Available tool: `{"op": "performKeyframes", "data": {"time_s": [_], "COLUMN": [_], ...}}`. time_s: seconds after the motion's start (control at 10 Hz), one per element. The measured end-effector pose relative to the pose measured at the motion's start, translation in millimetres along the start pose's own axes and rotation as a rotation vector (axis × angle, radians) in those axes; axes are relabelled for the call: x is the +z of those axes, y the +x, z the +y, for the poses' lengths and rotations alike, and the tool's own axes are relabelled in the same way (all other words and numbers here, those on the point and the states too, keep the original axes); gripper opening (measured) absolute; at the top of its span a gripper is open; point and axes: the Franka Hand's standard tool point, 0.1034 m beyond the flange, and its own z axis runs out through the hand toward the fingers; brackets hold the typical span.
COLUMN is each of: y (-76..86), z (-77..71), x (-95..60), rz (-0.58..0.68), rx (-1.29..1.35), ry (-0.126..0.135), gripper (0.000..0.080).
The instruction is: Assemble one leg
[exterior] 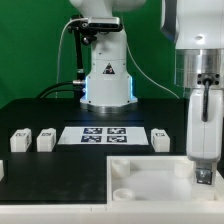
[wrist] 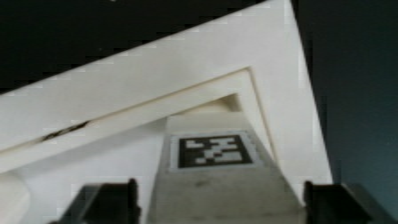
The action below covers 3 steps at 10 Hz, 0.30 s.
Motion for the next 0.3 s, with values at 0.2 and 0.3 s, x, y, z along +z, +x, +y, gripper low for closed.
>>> {"op": "performKeyframes", "data": {"time_s": [0.2, 0.3], "y": [-8.4, -12.9], "z": [-5.7, -11.1], "x": [-20.0, -27.0], "rz": [-0.029, -0.038], "rx": [-0.029, -0.031], "ry": [0.038, 0.046], "gripper": [0.063, 0.0645]}}
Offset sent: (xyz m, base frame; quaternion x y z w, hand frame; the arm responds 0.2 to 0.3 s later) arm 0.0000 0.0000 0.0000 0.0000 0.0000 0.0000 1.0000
